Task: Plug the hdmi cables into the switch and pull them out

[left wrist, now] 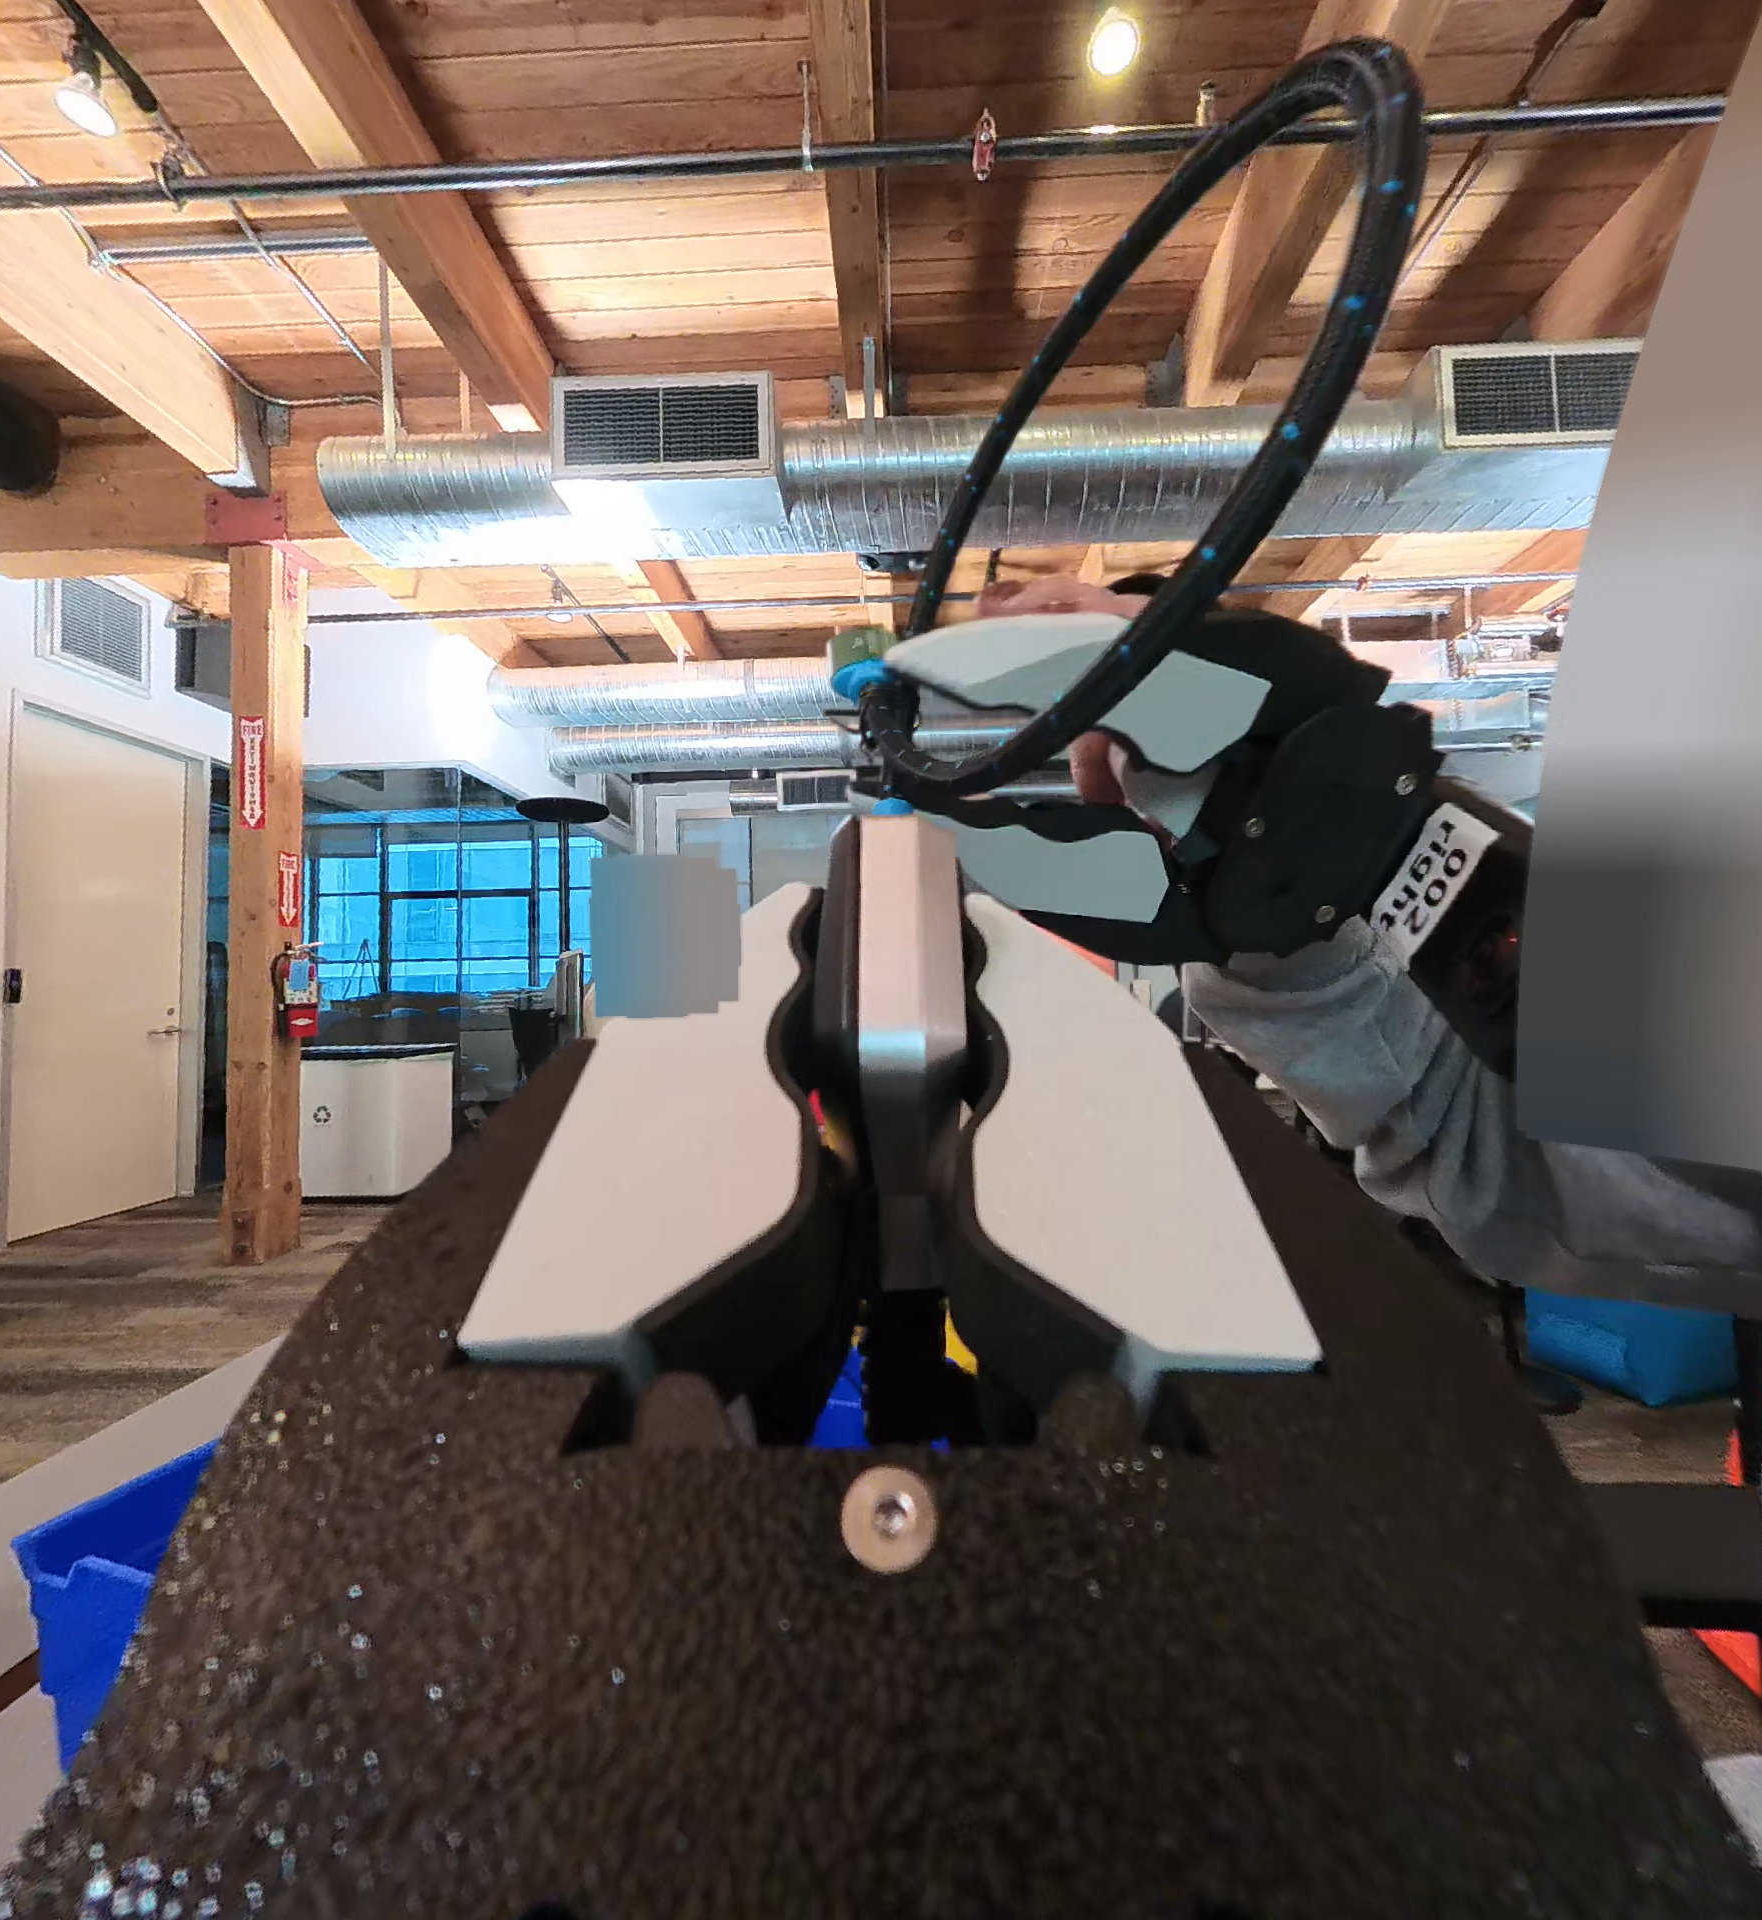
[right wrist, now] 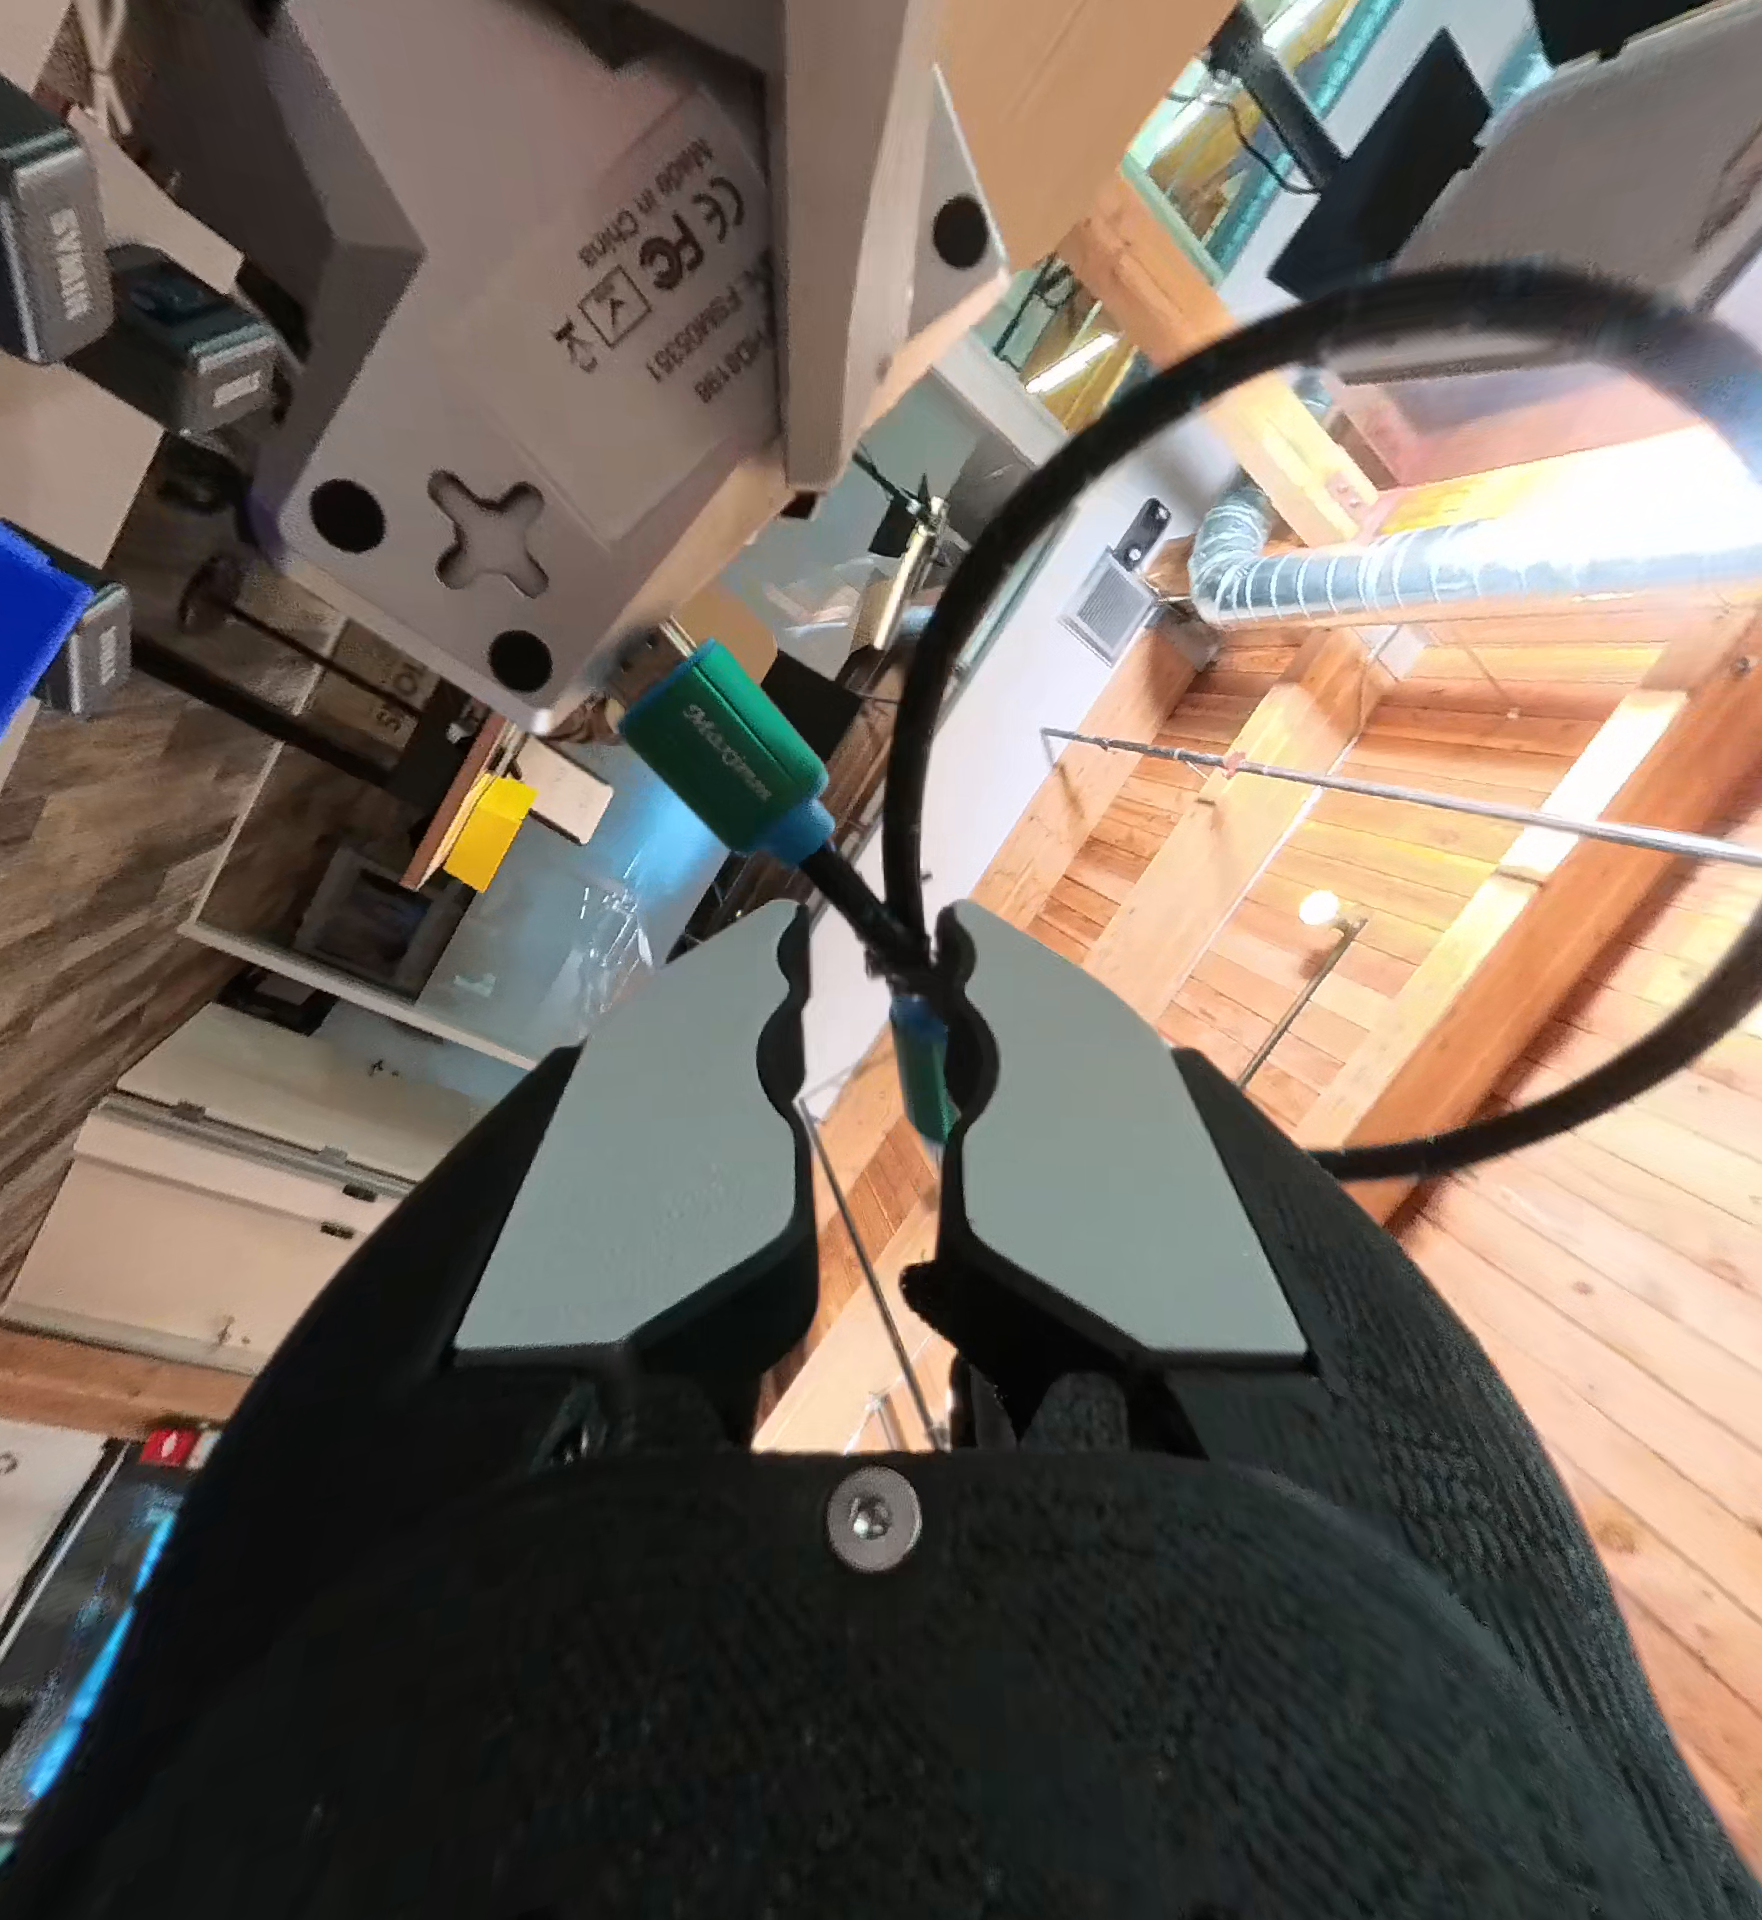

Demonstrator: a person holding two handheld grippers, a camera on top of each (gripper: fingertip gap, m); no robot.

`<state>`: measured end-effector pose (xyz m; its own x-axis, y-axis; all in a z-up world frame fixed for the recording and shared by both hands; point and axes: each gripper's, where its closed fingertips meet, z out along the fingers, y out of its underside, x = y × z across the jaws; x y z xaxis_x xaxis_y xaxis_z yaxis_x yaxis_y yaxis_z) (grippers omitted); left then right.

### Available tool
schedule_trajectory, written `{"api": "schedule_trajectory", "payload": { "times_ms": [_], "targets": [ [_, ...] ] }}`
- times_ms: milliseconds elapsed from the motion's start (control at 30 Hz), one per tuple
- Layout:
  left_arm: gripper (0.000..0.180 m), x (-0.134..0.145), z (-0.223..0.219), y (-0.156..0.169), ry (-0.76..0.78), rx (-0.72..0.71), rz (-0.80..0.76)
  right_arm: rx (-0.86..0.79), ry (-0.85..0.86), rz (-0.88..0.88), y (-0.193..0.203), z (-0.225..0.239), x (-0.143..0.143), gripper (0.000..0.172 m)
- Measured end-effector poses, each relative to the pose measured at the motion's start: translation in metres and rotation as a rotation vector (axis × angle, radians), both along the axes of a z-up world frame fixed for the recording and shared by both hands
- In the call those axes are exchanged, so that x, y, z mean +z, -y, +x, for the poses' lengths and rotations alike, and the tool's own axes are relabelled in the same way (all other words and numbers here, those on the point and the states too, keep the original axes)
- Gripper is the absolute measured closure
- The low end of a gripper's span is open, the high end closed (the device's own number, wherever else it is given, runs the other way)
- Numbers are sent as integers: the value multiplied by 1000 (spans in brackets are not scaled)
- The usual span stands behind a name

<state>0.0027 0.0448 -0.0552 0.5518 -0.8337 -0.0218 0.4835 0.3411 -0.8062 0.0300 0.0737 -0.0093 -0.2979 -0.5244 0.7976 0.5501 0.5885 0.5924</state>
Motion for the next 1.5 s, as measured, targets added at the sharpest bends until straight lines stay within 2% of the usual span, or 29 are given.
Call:
{"api": "schedule_trajectory", "payload": {
  "times_ms": [67, 233, 300, 333, 367, 400, 433, 467, 500, 567, 667, 700, 967, 1267, 1400, 1500],
  "targets": [
    [158, 0, -2, -1, 8, -15, -9, 20, -56, -44, 0, 7, 6, 138],
    [158, 2, -8, -1, 55, -38, -20, 192, -199, -450, 16, 23, 0, 137],
    [158, 4, -13, -1, 73, -52, -24, 252, -258, -740, 20, 27, -10, 139],
    [158, 5, -13, -1, 79, -68, -27, 260, -294, -940, 20, 27, -16, 139],
    [159, 5, -13, 0, 79, -93, -30, 256, -316, -1169, 21, 24, -25, 135],
    [159, 5, -11, 1, 76, -120, -35, 252, -335, -1382, 23, 19, -32, 120],
    [159, 4, -7, 3, 66, -156, -43, 257, -349, -1550, 26, 13, -36, 112],
    [159, 3, -3, 4, 56, -184, -49, 272, -372, -1661, 26, 8, -36, 110],
    [159, 2, 0, 5, 46, -196, -52, 296, -406, -1729, 24, 3, -33, 113],
    [159, 0, 5, 6, 27, -208, -53, 341, -471, -1849, 20, -3, -26, 130],
    [159, 0, 5, 8, 23, -212, -49, 369, -448, -2052, 24, -8, -27, 154],
    [159, 0, 5, 8, 23, -211, -48, 371, -438, -2085, 24, -8, -28, 159],
    [158, 10, 2, 16, 90, -199, -15, 480, -444, -2136, 35, -13, -19, 161],
    [159, 10, 3, 16, 117, -222, -28, 473, -477, -2131, 35, -13, -21, 161],
    [159, 11, 4, 24, 54, -220, 46, 528, -491, -2240, 44, -11, -22, 161],
    [159, 11, 8, 20, 80, -211, 5, 589, -522, -2251, 40, -7, -20, 161]
  ]
}}
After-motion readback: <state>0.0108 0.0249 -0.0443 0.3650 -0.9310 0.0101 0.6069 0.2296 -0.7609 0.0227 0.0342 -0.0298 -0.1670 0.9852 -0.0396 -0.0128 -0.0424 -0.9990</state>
